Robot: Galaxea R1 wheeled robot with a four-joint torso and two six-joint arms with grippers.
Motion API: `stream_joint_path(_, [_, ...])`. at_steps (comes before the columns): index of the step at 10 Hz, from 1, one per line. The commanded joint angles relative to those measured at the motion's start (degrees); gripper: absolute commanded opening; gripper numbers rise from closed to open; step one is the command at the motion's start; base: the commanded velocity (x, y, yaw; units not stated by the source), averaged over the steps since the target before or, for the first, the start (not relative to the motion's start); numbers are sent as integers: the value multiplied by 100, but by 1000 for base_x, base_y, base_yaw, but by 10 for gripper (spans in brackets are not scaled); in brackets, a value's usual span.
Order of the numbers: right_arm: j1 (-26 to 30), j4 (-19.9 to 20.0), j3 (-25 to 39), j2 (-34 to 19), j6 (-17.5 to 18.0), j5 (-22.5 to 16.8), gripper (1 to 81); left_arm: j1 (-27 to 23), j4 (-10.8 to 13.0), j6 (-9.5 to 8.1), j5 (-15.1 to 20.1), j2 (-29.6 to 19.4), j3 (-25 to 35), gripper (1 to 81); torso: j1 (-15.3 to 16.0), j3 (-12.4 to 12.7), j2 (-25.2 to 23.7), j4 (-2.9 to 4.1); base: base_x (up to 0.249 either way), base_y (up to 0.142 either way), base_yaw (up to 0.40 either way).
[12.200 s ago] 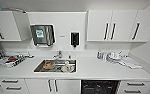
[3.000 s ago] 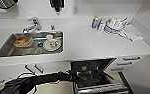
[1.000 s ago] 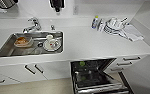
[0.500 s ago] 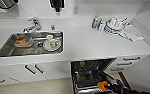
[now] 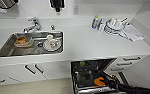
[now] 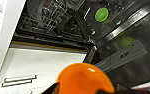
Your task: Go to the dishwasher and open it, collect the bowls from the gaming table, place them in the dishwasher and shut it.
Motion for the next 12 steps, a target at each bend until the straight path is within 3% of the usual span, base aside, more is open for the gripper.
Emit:
stream_joint_path(1, [862, 55, 125, -519, 383, -198, 811, 335, 119, 41, 541, 16, -4, 811, 0, 0, 0, 0, 0, 0, 0])
stream_joint_path(2, [950, 72, 345, -747, 400, -233, 811, 318, 128, 41, 541, 33, -4, 811, 0, 0, 0, 0, 0, 0, 0])
stream_joint_path(3, [1003, 55, 727, -1121, 400, -509, 811, 300, 119, 41, 532, 51, -4, 811, 0, 0, 0, 0, 0, 0, 0])
stream_joint_path(5, [916, -42, 1136, -1846, 383, -1911, 811, 160, 49, 32, 532, 59, -47, 811, 0, 0, 0, 0, 0, 0, 0])
stream_joint_path(6, [620, -51, 1197, -2136, 348, -2430, 811, 107, 40, 23, 532, 68, -100, 811, 0, 0, 0, 0, 0, 0, 0])
stream_joint_path(9, [-419, -464, 1215, -2373, 339, -2624, 811, -16, 31, -21, 489, 51, -223, 811, 0, 0, 0, 0, 0, 0, 0])
stream_joint_path(12, [-1359, -875, 1006, -2242, 338, -2658, 811, -87, -48, -56, 462, 68, -417, 811, 0, 0, 0, 0, 0, 0, 0])
